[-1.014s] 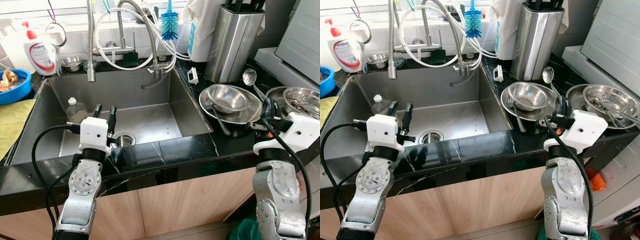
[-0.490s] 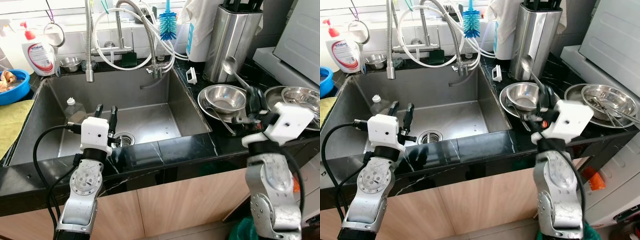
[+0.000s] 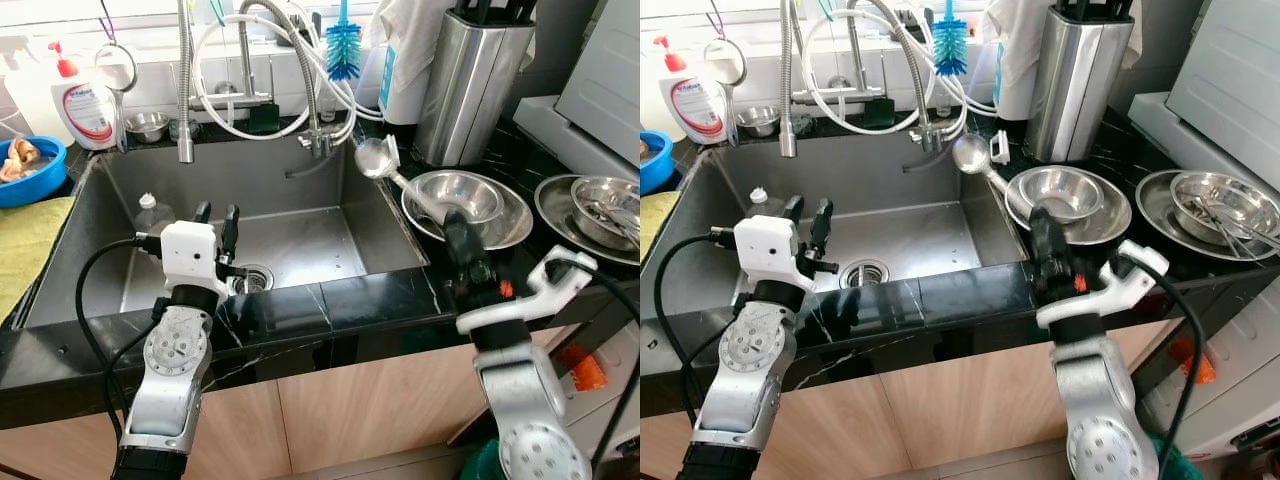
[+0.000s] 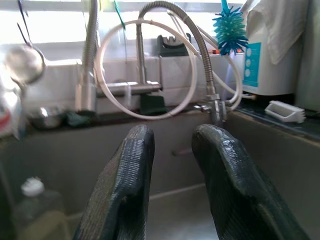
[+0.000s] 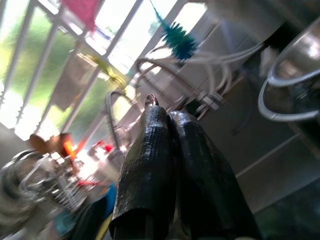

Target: Kitchen organization

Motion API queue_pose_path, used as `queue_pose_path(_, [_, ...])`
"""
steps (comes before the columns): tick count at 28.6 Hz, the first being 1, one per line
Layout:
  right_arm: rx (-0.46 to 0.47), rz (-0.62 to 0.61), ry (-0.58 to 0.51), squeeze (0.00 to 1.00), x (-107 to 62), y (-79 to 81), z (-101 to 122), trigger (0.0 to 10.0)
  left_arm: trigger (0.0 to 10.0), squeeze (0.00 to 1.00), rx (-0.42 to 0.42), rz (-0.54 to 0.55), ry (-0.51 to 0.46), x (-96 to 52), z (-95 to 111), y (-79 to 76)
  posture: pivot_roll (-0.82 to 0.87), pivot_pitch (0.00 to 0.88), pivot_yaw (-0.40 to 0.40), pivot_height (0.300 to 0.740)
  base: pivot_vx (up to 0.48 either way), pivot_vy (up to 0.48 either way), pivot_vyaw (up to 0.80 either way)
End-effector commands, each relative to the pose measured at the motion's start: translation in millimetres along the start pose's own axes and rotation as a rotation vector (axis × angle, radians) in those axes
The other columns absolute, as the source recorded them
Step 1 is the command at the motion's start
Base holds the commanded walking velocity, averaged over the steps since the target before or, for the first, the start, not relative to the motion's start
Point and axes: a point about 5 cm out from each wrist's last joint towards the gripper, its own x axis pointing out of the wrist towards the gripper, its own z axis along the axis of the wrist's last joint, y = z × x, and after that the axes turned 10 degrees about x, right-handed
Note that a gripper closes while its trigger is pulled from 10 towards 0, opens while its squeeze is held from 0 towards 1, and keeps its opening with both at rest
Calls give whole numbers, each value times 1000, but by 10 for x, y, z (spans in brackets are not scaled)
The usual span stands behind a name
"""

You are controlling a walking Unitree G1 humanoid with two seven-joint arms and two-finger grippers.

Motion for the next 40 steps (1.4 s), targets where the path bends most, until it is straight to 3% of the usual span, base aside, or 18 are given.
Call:
queue_pose_path(1, [23,45,7,0,-2,60,11,10000,10000,0,-26,-6,-11,39,49,9,-55,0,-11,740,0,0,0])
queue_pose_path(2, [51,62,77,0,-112,21,-51,10000,10000,0,-171,-45,27,72,49,-55,-55,0,-9,740,0,0,0])
queue_pose_path(3, [51,62,77,0,-112,21,-51,10000,10000,0,-171,-45,27,72,49,-55,-55,0,-9,740,0,0,0])
queue_pose_path(4, [63,65,111,0,-171,-2,-84,10000,10000,0,-253,-68,47,83,51,-92,-55,0,-8,740,0,0,0])
queue_pose_path(10, [92,70,145,0,-286,-45,-132,10000,10000,0,-355,-89,53,105,81,-102,-53,0,-6,740,0,0,0])
queue_pose_path(11, [110,74,148,0,-300,-42,-136,10000,10000,0,-427,-117,66,100,83,-120,-50,0,-5,740,0,0,0])
queue_pose_path(20, [120,103,149,0,-289,-9,-117,10000,10000,0,-632,-167,63,94,147,-134,-52,0,-9,740,0,0,0])
queue_pose_path(23, [113,106,145,0,-285,-8,-99,10000,10000,0,-644,-174,51,107,179,-124,-52,0,-13,740,0,0,0])
queue_pose_path(30, [102,105,149,0,-277,-12,-81,10000,10000,0,-537,-277,28,145,273,-156,-46,0,-17,740,0,0,0])
queue_pose_path(40, [106,116,145,0,-267,-2,-59,10000,10000,0,-641,-490,0,229,374,-151,-42,0,-15,740,0,0,0])
